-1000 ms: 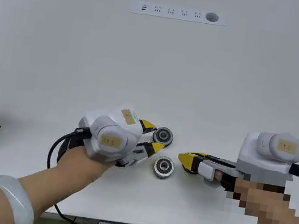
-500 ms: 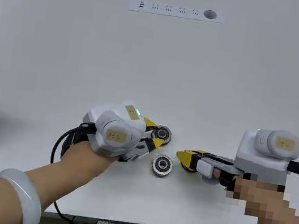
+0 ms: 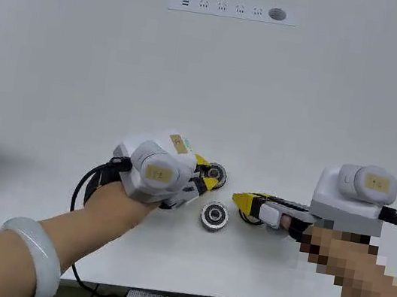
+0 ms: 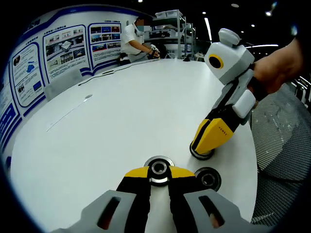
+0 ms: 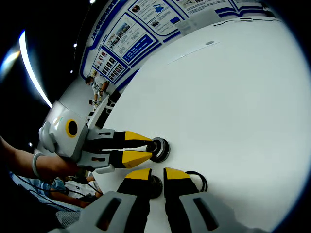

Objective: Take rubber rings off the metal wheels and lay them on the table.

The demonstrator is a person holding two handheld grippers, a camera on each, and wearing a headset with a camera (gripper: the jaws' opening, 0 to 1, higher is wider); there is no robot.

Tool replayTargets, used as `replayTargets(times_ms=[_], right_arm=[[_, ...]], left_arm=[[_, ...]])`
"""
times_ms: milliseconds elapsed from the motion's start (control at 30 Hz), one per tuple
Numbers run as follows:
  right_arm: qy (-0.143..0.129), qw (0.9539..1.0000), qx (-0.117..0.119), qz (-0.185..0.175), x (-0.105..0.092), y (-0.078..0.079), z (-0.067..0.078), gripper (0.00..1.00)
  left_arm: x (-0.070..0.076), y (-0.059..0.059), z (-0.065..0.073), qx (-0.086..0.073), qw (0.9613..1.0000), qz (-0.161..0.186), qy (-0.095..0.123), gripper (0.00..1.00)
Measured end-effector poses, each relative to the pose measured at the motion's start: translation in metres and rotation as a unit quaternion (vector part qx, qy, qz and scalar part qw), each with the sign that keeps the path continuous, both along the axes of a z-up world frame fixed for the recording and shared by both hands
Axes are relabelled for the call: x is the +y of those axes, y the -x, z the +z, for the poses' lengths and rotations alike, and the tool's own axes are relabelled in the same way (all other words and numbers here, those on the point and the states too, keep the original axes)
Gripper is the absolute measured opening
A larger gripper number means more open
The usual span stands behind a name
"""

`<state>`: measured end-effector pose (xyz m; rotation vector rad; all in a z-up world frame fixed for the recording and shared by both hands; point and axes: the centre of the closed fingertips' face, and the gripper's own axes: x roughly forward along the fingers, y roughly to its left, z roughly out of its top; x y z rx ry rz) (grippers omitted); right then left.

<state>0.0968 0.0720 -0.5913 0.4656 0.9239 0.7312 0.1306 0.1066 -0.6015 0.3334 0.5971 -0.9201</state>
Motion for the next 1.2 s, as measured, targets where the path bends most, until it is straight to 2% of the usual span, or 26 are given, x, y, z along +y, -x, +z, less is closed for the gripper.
replayTargets(times_ms=[333,833,1200], right_arm=[[-0.014,0.9996,0.02,-0.015,0.007,-0.011,-0.004,0.11],[-0.016,0.9994,0.028,-0.016,0.013,-0.021,-0.009,0.11],[-0.034,0.9983,0.042,-0.024,0.018,-0.027,-0.013,0.13]], left_arm=[[0.0,0.001,-0.001,0.0,1.0,-0.004,-0.001,0.14],[0.0,0.002,-0.001,0.0,1.0,-0.003,-0.002,0.13],[0.0,0.003,-0.001,-0.001,1.0,-0.001,-0.002,0.13]])
